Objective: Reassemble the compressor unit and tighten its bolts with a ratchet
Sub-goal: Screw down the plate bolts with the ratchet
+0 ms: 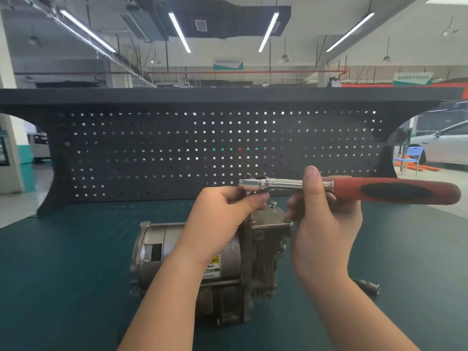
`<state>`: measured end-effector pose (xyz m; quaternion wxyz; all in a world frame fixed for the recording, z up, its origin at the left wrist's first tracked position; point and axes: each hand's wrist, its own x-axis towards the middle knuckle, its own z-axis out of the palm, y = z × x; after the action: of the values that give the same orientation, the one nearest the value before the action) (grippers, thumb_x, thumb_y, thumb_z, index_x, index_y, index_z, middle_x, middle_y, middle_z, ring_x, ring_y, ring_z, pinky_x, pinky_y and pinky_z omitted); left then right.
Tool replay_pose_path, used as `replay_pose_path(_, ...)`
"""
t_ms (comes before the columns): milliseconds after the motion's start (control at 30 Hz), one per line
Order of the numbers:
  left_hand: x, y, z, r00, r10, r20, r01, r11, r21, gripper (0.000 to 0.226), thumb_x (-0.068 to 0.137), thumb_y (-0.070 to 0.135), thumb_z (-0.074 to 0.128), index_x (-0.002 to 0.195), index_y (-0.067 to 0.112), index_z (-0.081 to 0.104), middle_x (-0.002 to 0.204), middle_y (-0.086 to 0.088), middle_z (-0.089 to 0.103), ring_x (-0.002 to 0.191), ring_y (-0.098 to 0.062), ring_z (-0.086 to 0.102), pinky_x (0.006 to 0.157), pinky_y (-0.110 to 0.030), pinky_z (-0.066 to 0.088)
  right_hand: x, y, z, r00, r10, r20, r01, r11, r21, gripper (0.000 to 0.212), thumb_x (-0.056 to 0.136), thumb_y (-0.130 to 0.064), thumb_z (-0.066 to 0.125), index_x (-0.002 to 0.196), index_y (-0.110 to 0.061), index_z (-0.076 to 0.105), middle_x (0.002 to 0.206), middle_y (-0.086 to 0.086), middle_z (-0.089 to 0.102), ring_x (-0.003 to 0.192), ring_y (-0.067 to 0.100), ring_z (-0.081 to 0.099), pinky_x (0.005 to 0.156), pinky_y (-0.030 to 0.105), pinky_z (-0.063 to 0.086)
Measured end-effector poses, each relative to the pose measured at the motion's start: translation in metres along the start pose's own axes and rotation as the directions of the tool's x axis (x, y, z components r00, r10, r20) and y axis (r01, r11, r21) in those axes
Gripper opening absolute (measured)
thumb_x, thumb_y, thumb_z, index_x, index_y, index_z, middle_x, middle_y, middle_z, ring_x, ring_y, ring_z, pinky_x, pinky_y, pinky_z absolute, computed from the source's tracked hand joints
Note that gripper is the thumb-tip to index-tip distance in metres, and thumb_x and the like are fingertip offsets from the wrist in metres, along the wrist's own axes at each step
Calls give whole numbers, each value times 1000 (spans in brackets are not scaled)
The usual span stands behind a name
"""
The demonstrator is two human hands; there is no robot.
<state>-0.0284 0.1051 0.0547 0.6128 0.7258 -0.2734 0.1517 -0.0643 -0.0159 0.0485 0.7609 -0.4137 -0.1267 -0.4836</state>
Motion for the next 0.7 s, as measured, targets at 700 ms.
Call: replay_pose_path(700,7,-7,-43,921,-99,376,24,980,197,44,87,56,49,110,30,75,109,8,74,107,-5,66,88,-16,47,35,9,-16,857,514,25,-449,722,526,24,98,-17,52,74,-15,47,48,-3,45,38,9,39,40,17,35)
